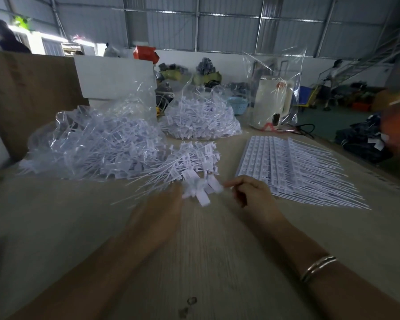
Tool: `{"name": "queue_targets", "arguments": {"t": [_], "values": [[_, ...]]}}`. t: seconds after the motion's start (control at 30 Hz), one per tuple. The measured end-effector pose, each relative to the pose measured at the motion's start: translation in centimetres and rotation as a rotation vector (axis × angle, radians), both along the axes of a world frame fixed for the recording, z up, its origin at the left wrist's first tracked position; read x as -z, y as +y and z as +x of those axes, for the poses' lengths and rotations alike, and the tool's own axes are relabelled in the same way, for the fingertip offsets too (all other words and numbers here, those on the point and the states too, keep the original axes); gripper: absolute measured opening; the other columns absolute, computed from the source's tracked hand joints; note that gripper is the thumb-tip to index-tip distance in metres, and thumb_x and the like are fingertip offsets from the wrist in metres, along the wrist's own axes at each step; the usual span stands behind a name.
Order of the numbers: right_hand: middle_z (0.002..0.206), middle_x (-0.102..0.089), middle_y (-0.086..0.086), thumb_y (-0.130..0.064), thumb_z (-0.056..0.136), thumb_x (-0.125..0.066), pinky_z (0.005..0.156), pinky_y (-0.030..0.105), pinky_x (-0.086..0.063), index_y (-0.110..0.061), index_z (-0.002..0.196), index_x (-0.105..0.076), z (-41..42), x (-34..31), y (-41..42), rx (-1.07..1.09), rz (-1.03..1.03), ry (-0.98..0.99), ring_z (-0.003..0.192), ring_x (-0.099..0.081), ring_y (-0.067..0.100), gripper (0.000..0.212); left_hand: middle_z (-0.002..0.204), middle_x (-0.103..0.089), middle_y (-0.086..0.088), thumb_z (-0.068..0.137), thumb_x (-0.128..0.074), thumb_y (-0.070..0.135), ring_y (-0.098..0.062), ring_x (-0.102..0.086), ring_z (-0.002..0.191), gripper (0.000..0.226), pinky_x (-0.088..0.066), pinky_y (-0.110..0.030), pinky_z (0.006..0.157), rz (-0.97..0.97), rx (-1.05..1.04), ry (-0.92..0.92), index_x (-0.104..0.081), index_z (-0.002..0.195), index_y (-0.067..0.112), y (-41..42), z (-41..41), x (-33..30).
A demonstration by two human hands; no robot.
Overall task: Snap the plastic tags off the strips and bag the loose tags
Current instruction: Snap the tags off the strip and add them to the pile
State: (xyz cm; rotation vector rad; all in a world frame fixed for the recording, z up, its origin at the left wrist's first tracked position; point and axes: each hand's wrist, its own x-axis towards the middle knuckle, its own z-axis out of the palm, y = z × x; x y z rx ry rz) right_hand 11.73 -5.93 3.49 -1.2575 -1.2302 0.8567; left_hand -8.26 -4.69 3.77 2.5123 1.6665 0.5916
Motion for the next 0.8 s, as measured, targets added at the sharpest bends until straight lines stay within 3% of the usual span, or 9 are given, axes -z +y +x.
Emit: {"name": "queue_targets", "arguments": {"t": [0.07, 0.13, 0.27, 0.33, 0.4, 0.5, 0.6, 0.7, 0.8], "values": [[0.056, -0.053, -0.004, 0.003, 0.092, -0.032, 0.049, 0.016, -0.036, -0.012, 0.075, -0.07, 0.4, 0.2, 0.3, 0.044, 0.016, 0.051, 0.05, -0.043, 0.004, 0.044, 0.078, -0.058, -0.005, 0.097, -0.037, 0.016, -0.025, -0.058, 0.071, 0.02, -0.04, -0.029, 0.061, 0.053, -0.058, -0.149, -0.049, 0.112, 0.013, 1.6, -0.1, -1.6], [0.056, -0.054, -0.005, 0.002, 0.093, -0.032, 0.05, 0.017, -0.036, -0.015, 0.072, -0.069, 0.6, 0.4, 0.5, 0.048, 0.004, 0.036, 0.051, -0.043, 0.006, 0.046, 0.073, -0.052, -0.004, 0.097, -0.041, 0.017, -0.027, -0.055, 0.068, 0.015, -0.041, -0.033, 0.061, 0.19, -0.102, -0.126, -0.047, 0.108, 0.009, 4.4, -0.1, -3.4], [0.056, -0.055, -0.009, -0.002, 0.094, -0.036, 0.049, 0.016, -0.037, -0.023, 0.069, -0.07, 0.4, 0.9, 0.8, -0.012, -0.026, -0.039, 0.051, -0.044, 0.005, 0.047, 0.113, -0.055, -0.019, 0.099, -0.037, 0.023, -0.034, -0.055, 0.098, 0.03, -0.043, -0.041, 0.08, 0.123, -0.167, -0.032, -0.044, 0.121, 0.005, 9.8, 0.9, -5.9], [0.055, -0.054, -0.012, -0.002, 0.094, -0.036, 0.049, 0.016, -0.036, -0.023, 0.07, -0.069, 0.3, 1.0, 0.9, -0.034, -0.025, -0.05, 0.051, -0.044, 0.005, 0.046, 0.13, -0.044, -0.02, 0.097, -0.041, 0.031, -0.036, -0.045, 0.117, 0.044, -0.039, -0.043, 0.094, 0.018, -0.189, 0.142, -0.04, 0.131, 0.003, 11.1, 1.6, -5.7], [0.055, -0.054, -0.012, -0.002, 0.094, -0.036, 0.051, 0.018, -0.036, -0.022, 0.071, -0.069, 0.3, 1.1, 0.9, -0.043, -0.021, -0.053, 0.052, -0.044, 0.007, 0.045, 0.135, -0.038, -0.017, 0.094, -0.044, 0.038, -0.034, -0.039, 0.122, 0.051, -0.037, -0.043, 0.096, 0.031, -0.21, 0.287, -0.039, 0.133, 0.005, 11.0, 2.1, -4.9], [0.056, -0.053, -0.012, -0.002, 0.094, -0.036, 0.052, 0.022, -0.035, -0.02, 0.074, -0.07, 0.2, 1.2, 0.9, -0.059, -0.014, -0.082, 0.054, -0.043, 0.009, 0.043, 0.131, -0.044, -0.01, 0.091, -0.048, 0.034, -0.029, -0.04, 0.118, 0.043, -0.038, -0.041, 0.092, 0.271, -0.093, 0.194, -0.047, 0.128, 0.012, 8.3, 2.9, -3.2], [0.056, -0.053, -0.011, 0.0, 0.091, -0.039, 0.051, 0.013, -0.035, -0.019, 0.072, -0.068, -0.2, 1.0, 0.5, -0.079, 0.053, -0.189, 0.051, -0.044, 0.002, 0.04, 0.115, -0.056, 0.002, 0.087, -0.05, 0.029, -0.021, -0.043, 0.111, 0.028, -0.039, -0.037, 0.087, 0.407, 0.165, 0.129, -0.06, 0.112, 0.021, 4.6, 4.4, -1.6], [0.053, -0.054, -0.012, 0.007, 0.084, -0.041, 0.056, 0.011, -0.035, -0.02, 0.06, -0.06, -0.4, 0.3, 0.2, -0.018, 0.171, -0.246, 0.053, -0.048, -0.002, 0.041, 0.099, -0.059, 0.003, 0.085, -0.05, 0.022, -0.02, -0.048, 0.101, 0.015, -0.039, -0.034, 0.078, 0.327, 0.279, 0.072, -0.061, 0.094, 0.019, 2.4, 6.1, -0.3], [0.055, -0.058, -0.01, 0.007, 0.082, -0.042, 0.059, 0.025, -0.043, -0.023, 0.054, -0.058, 0.6, -0.2, 0.2, 0.141, 0.217, -0.211, 0.055, -0.051, 0.004, 0.044, 0.104, -0.063, -0.003, 0.087, -0.05, 0.017, -0.023, -0.054, 0.101, 0.022, -0.043, -0.032, 0.081, 0.112, 0.288, -0.062, -0.063, 0.105, 0.016, 2.0, 7.5, 1.0]]}}
